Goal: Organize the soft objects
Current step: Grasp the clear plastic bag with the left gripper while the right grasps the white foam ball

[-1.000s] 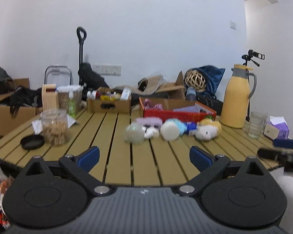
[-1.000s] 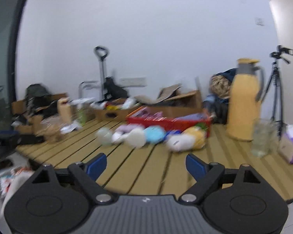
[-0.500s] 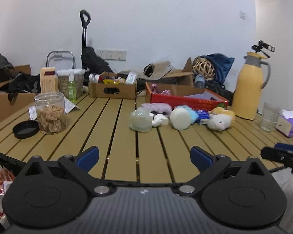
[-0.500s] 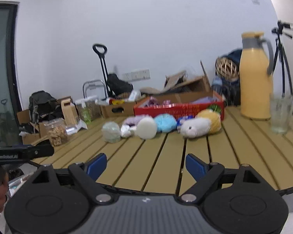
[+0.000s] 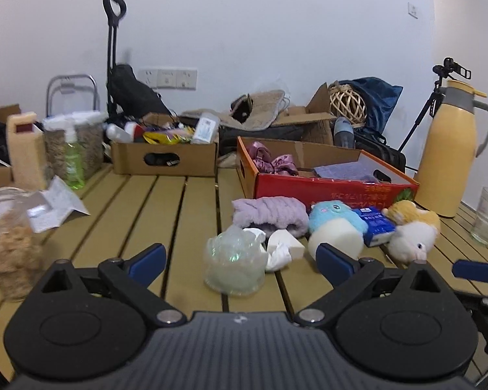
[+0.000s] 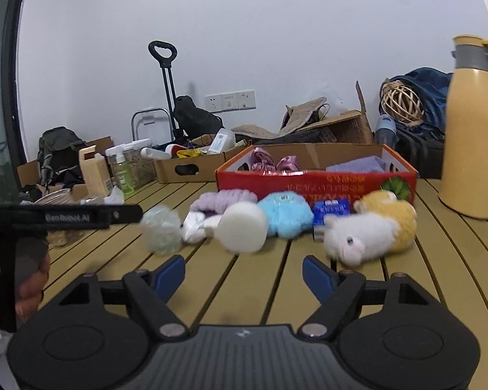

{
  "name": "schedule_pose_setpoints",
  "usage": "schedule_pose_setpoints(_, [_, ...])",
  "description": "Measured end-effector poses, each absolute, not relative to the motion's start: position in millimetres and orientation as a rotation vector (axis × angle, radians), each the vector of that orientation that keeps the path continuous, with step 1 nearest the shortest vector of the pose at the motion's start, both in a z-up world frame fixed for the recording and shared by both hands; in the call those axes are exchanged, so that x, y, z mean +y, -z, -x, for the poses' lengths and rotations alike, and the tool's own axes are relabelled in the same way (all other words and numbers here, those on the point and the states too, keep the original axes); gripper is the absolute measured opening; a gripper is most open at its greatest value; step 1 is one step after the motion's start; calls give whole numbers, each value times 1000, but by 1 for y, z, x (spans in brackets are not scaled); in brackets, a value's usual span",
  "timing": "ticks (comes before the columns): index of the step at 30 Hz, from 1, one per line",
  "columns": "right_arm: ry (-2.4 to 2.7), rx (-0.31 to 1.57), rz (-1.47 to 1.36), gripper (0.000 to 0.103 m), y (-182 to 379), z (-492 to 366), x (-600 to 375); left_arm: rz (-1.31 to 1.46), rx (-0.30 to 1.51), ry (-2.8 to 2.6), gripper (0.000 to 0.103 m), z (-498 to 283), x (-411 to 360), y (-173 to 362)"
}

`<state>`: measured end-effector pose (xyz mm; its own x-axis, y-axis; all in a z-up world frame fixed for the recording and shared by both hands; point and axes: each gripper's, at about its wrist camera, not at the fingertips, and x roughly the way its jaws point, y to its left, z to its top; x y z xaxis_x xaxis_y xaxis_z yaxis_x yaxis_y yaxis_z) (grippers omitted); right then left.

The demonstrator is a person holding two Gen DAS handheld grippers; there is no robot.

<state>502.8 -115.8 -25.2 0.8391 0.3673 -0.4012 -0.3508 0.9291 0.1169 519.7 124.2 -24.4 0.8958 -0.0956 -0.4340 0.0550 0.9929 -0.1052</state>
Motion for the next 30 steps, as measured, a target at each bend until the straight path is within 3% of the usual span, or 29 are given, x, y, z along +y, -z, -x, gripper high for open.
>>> schedule_pose_setpoints(4, [-386, 438, -37, 79, 20, -548, -105, 147, 505, 90, 93, -552, 129, 32])
schedule_pose_setpoints(7, [-426, 453, -20, 78, 19, -581, -92, 140, 534, 77, 81, -567, 129, 42])
schedule_pose_setpoints(9, [-447, 459, 9, 77, 21, -602, -83, 175, 581, 84, 60, -576, 135, 50])
schedule_pose_setpoints(12, [-439, 507, 3, 77, 30, -627, -74, 204, 595, 101, 39, -577, 141, 58])
schedule_pose_setpoints(15, [-467, 553, -54, 52, 44, -635, -73, 193, 573, 106, 34, -573, 143, 59])
schedule_pose_setpoints(20, [-483, 534, -41, 47, 47, -633, -74, 214, 560, 106, 30, -572, 148, 55])
schedule_pose_setpoints(30, [-496, 434, -109, 47, 13, -586, -118, 171, 394, 111, 29, -521, 124, 11])
